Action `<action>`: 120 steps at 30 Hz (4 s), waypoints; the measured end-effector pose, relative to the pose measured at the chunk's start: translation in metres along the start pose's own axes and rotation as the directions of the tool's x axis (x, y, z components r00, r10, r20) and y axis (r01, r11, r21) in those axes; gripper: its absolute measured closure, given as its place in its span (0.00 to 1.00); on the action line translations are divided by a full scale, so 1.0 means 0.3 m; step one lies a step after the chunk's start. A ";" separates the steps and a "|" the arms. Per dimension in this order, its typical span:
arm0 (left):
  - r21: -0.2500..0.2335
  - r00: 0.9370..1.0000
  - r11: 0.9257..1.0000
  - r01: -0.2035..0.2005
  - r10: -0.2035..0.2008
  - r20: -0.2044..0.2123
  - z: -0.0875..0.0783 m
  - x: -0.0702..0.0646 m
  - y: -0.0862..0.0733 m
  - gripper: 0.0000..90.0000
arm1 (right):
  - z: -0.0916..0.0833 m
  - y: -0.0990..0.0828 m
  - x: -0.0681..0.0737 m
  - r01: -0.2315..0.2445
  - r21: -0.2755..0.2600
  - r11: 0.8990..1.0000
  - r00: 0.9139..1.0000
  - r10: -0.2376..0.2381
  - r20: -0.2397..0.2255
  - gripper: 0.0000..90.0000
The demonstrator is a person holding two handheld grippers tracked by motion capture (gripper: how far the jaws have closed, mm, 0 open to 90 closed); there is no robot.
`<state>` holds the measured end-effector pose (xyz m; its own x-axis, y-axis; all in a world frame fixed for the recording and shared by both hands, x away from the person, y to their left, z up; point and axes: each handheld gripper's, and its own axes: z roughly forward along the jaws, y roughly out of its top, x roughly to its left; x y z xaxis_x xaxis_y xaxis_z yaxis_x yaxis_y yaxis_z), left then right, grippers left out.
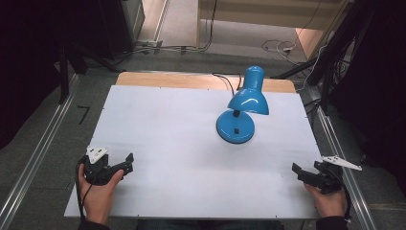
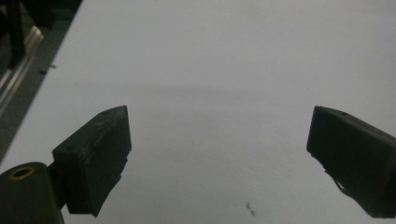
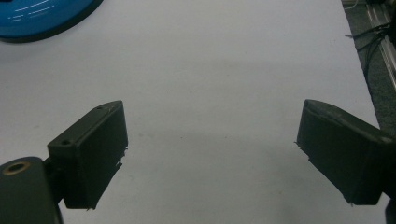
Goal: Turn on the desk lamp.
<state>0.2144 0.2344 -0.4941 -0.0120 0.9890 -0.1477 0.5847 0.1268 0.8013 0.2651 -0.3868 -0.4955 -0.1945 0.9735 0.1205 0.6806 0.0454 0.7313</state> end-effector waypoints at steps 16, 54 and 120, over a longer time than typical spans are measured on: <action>-0.048 0.999 0.999 -0.006 0.008 0.039 -0.004 -0.015 0.001 0.08 | 0.033 0.019 0.054 0.052 -0.009 0.999 0.998 -0.052 -0.019 0.08; -0.079 0.998 0.996 -0.038 0.041 0.040 -0.013 -0.011 -0.001 0.08 | 0.151 0.123 0.189 0.113 -0.020 0.993 0.990 -0.115 -0.080 0.08; -0.078 0.998 0.996 -0.033 0.037 0.045 -0.011 -0.008 -0.003 0.08 | 0.264 0.234 0.344 0.163 -0.047 0.985 0.982 -0.167 -0.093 0.12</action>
<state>0.2112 0.2322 -0.4925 0.0458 0.9885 -0.1442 0.5193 0.0998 0.8488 0.3489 -0.2655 -0.4848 -0.3705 0.9270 0.0587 0.6055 0.1932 0.7721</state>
